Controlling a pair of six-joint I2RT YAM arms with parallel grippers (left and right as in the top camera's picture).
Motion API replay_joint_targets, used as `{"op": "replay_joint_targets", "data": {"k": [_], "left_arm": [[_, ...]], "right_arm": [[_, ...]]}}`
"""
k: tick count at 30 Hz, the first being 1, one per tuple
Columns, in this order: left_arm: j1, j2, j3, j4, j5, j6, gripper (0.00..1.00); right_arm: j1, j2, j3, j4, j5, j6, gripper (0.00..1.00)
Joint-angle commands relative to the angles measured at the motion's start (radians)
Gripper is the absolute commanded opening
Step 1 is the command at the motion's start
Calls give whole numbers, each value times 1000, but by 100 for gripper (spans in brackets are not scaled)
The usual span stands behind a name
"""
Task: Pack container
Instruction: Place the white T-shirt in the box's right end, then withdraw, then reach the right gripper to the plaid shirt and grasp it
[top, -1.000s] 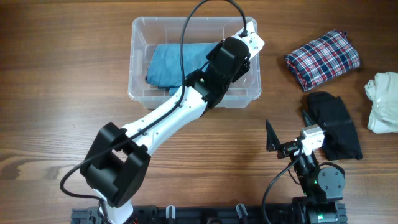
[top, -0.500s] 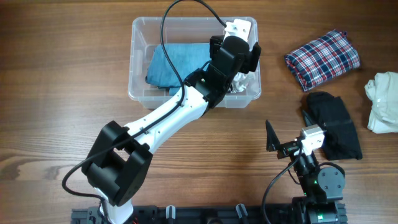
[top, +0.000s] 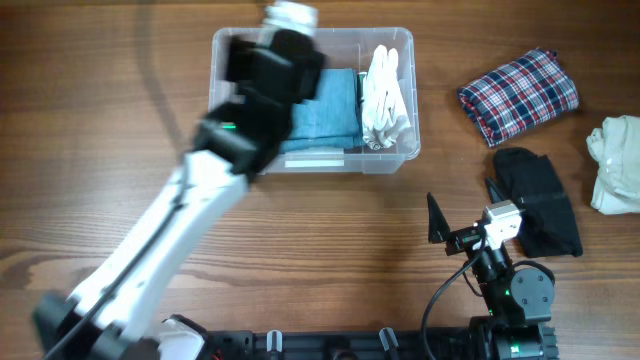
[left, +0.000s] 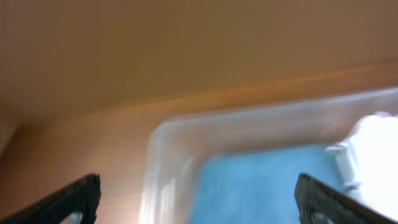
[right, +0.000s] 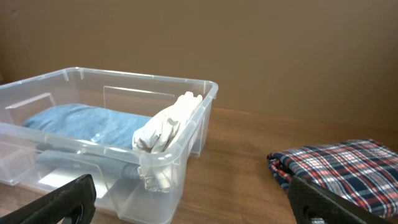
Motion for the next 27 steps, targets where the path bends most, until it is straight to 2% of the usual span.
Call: {"op": "replay_joint_targets", "data": {"k": [1, 6, 9, 11, 16, 21, 26, 27], "left_arm": [[208, -142, -3, -236, 64, -182, 100], [599, -210, -4, -412, 390, -188, 100], [790, -177, -7, -472, 456, -187, 100], [863, -150, -7, -479, 528, -187, 100], [887, -115, -7, -489, 541, -188, 100], [887, -115, -7, -489, 541, -188, 100], [887, -115, -7, -489, 541, -188, 100], [887, -115, -7, -489, 541, -188, 100]], "right_arm": [[4, -6, -2, 2, 13, -18, 100], [4, -6, -2, 2, 13, -18, 100], [4, -6, -2, 2, 13, -18, 100], [4, -6, -2, 2, 13, -18, 100], [4, -6, -2, 2, 13, -18, 100], [4, -6, -2, 12, 41, -267, 100], [4, -6, -2, 37, -18, -269, 100], [4, -6, 1, 69, -30, -170, 100]]}}
